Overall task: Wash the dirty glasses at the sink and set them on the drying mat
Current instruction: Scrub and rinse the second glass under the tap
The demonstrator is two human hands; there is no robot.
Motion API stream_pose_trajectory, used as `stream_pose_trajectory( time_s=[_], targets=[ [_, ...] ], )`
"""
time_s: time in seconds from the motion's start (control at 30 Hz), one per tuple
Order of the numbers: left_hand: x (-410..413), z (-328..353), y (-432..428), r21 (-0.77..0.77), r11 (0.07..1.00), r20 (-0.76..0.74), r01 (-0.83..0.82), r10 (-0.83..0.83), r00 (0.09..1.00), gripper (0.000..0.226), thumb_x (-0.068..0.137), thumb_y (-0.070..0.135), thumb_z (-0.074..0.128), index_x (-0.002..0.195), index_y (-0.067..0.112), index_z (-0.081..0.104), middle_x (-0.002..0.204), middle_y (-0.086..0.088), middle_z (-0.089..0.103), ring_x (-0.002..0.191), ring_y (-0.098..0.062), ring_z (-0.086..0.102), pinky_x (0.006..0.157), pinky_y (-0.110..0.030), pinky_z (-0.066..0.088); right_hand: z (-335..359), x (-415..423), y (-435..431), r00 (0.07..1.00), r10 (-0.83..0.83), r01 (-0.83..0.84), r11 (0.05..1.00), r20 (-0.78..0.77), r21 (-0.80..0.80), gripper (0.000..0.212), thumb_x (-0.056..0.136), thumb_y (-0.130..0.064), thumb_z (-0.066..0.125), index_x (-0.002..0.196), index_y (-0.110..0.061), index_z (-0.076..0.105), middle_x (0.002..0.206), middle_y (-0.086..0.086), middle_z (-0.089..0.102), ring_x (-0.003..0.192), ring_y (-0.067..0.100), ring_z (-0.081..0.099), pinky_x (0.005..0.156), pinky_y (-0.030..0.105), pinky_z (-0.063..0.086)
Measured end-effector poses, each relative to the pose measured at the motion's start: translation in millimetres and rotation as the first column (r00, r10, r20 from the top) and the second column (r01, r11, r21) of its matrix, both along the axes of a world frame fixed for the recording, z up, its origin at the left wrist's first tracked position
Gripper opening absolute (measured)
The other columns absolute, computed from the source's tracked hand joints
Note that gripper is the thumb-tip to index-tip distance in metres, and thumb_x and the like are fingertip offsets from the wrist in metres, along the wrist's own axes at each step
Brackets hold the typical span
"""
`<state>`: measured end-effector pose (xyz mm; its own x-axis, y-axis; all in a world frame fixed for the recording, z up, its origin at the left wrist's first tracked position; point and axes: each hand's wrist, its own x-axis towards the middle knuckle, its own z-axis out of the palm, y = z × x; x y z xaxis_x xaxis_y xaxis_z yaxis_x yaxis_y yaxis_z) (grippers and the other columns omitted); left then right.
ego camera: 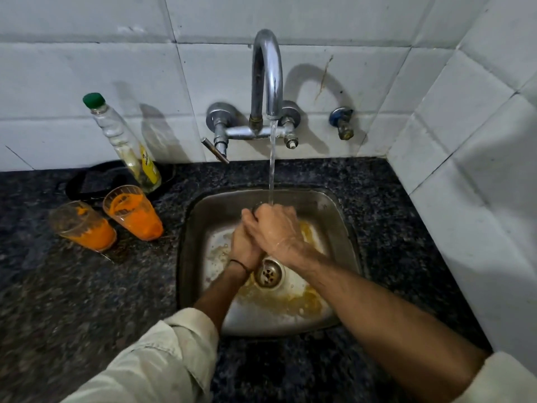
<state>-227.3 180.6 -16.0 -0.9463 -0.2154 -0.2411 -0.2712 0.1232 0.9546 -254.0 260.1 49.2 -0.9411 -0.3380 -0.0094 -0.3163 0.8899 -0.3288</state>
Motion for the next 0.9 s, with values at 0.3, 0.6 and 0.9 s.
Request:
stream_pose_trajectory(
  time_s=[0.3,0.6,0.9],
  targets=[
    [5,40,-22,0.2,0.853,-0.146,0.482,-0.46,0.876,0.03,0.076,-0.012,0.071,0.093,0.013,0.07,0.087,0.003,0.074,0.087,-0.006,0.07,0.075,-0.016,0.054,41,-13,38,0.861,0.484,-0.497,0.866,0.155,0.06,0.038,0.103,-0.042,0.043,0.075,-0.024,0.063,0.062,-0.012,0.047,0.067,0.007,0.046,0.079,0.026,0.034],
    [-4,31,13,-0.139,0.99,-0.136,0.033,-0.053,0.989,0.022,0.084,0.021,0.074,0.102,0.016,0.062,0.089,0.002,0.069,0.078,-0.003,0.066,0.069,-0.029,0.057,29,-6,17,0.997,0.013,-0.003,0.991,0.075,-0.131,0.046,0.101,-0.044,0.044,0.07,-0.017,0.063,0.069,0.004,0.059,0.067,0.024,0.059,0.068,0.032,0.045],
    [-5,35,16,-0.268,0.963,-0.124,-0.009,-0.025,0.992,0.016,0.086,0.034,0.064,0.095,0.02,0.062,0.079,0.005,0.065,0.079,-0.018,0.063,0.061,-0.031,0.049,23,-2,19,0.984,-0.115,0.152,0.938,0.134,-0.312,0.051,0.103,-0.046,0.042,0.065,-0.018,0.058,0.061,0.0,0.058,0.06,0.019,0.056,0.063,0.031,0.042]
  ],
)
